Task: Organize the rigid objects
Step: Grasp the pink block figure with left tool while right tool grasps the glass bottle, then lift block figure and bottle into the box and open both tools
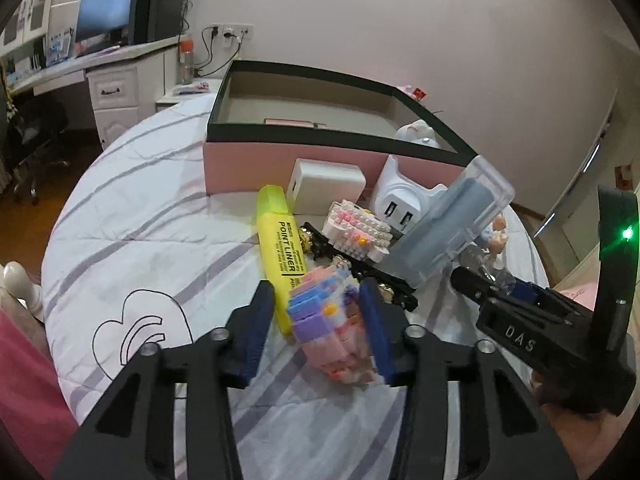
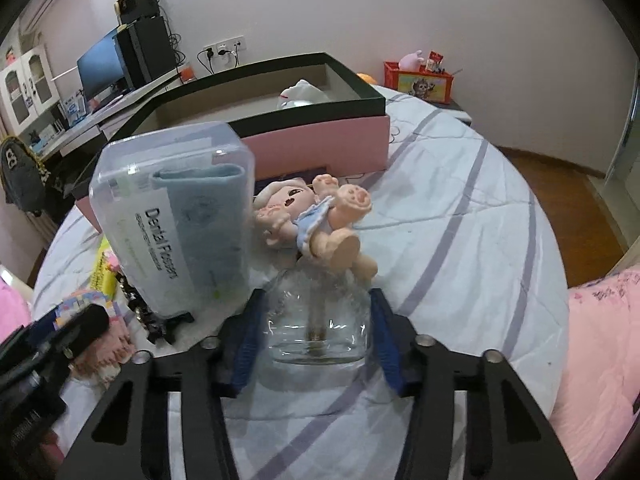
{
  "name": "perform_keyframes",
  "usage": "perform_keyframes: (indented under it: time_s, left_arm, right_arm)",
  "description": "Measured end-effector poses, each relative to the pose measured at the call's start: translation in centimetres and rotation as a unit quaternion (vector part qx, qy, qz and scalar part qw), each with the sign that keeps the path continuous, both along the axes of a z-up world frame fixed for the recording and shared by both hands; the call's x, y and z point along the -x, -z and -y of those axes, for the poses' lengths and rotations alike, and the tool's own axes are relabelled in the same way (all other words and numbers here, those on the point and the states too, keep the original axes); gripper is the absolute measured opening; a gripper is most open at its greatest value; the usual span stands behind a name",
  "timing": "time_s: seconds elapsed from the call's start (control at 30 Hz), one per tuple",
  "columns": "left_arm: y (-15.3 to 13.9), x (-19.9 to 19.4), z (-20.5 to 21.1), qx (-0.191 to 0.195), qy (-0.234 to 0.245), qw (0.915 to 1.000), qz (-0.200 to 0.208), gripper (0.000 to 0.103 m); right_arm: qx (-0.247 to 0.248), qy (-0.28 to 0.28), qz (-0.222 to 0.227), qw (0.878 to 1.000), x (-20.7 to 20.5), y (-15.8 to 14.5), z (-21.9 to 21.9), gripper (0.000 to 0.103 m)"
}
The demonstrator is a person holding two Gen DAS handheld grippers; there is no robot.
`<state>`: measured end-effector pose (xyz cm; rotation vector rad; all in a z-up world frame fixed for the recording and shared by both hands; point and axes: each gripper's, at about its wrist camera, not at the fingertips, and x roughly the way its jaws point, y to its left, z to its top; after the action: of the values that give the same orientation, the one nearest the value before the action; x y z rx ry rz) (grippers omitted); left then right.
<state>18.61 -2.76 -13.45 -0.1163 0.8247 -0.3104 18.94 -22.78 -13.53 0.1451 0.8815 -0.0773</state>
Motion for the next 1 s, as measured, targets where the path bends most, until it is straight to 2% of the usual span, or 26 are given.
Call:
perform_keyframes:
  time_s: [0.13, 0.27, 0.33, 0.37, 0.4, 0.47, 0.53, 0.6, 0.67, 0.73, 0.8, 1.0]
  left_arm:
    - [-0.4, 0.9, -0.2, 0.001, 0.004, 1.0000, 0.003, 0.031]
    - [-0.2, 1.6, -0.3, -0.007, 0.008, 0.9999, -0.001, 0.032]
    - [-0.2, 1.6, -0.1, -0.020, 0.002, 0.9998, 0.004, 0.041]
    - [-0.2, 1.5, 0.0, -0.023, -0.005, 0.9997, 0.004, 0.057]
    - [-0.1, 1.4, -0.1, -0.016, -0.009, 0.9998, 0.003, 0.065]
    - [0.2, 1.1, -0.1, 0.007, -0.002, 0.9999, -0.009, 0.064]
    - [0.2, 1.2, 0.4, 0.021, 0.014, 0.9996, -0.015, 0.058]
    - [-0.1, 1.6, 1.1, 0.018, 0.029, 0.9994, -0.010, 0.036]
    - [-0.2, 1.9, 2.2, 0.008, 0.049, 0.9987, -0.011, 0.029]
    - [0.6, 1.7, 2.8, -0.004, 0.055, 0.9982, -0.023, 0.030]
    - [1.2, 1.3, 2.8, 0.001, 0.054, 0.9981, -0.031, 0.028]
    - [0.9, 0.6, 2.4, 0.013, 0.054, 0.9981, -0.026, 0.026]
  right_arm:
    - [-0.016, -0.018, 0.000, 1.000, 1.2, -0.3, 0.2, 0.051]
    - [-0.032, -0.035, -0.003, 0.999, 2.5, -0.6, 0.3, 0.051]
    - [-0.031, -0.044, -0.009, 0.998, 2.8, -0.5, 0.1, 0.051]
    - [-0.030, -0.045, -0.010, 0.998, 2.8, -0.3, 0.1, 0.051]
    - [-0.029, -0.045, -0.009, 0.999, 2.8, -0.3, 0.0, 0.051]
    - [-0.029, -0.044, -0.010, 0.999, 2.6, -0.3, 0.0, 0.051]
    - [-0.029, -0.045, -0.010, 0.999, 2.4, -0.2, -0.1, 0.051]
    - [-0.029, -0.046, -0.010, 0.998, 2.4, -0.3, 0.0, 0.051]
    - [-0.033, -0.047, -0.010, 0.998, 2.5, -0.4, 0.0, 0.051]
    - [-0.035, -0.048, -0.010, 0.998, 2.6, -0.4, 0.1, 0.051]
    - [-0.037, -0.047, -0.010, 0.998, 2.7, -0.4, 0.2, 0.051]
    - [-0.043, -0.046, -0.008, 0.998, 2.8, -0.5, 0.5, 0.051]
